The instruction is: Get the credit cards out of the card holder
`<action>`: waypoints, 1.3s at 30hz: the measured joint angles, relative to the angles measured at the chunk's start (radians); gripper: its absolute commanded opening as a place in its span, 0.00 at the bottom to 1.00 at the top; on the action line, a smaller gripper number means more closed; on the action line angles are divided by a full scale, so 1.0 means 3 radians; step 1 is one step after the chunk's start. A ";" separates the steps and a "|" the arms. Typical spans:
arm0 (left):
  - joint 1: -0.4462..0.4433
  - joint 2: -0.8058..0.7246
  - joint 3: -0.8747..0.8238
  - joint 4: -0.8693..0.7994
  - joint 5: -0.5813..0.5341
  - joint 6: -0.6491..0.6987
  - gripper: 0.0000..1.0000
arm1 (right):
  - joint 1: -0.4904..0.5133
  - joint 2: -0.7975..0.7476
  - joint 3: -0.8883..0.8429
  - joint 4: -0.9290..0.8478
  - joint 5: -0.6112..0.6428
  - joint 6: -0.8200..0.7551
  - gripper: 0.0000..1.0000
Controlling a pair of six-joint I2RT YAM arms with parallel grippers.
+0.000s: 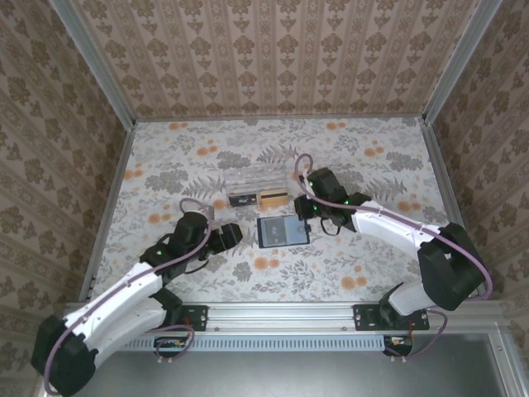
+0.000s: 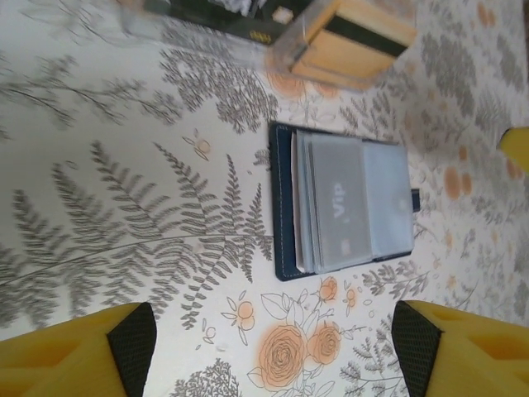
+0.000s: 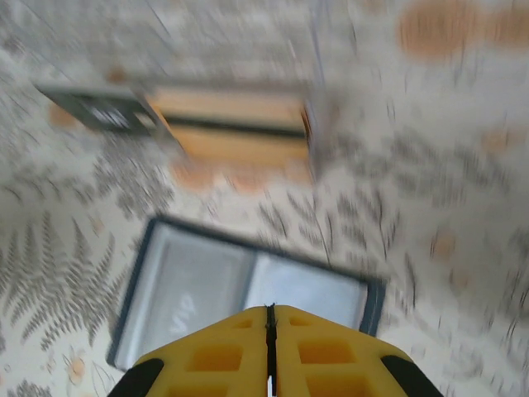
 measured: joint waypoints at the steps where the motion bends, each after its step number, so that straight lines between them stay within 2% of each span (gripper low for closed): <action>1: -0.0057 0.0132 0.0003 0.0095 0.0000 -0.0011 0.77 | 0.0000 0.0000 -0.0085 -0.0009 -0.0005 0.0065 0.11; 9: -0.0348 0.1026 0.0178 0.0601 -0.0001 -0.0076 0.71 | -0.0039 0.0000 -0.0427 0.0027 0.0009 0.0360 0.17; 21: -0.0482 0.1831 0.0451 0.1174 0.0050 -0.0116 0.64 | -0.0050 0.0228 -0.0581 0.0376 -0.0102 0.0482 0.18; 39: -0.0534 0.2251 0.0557 0.1506 0.0125 -0.0175 0.58 | -0.0050 0.0312 -0.0603 0.0548 -0.0233 0.0558 0.18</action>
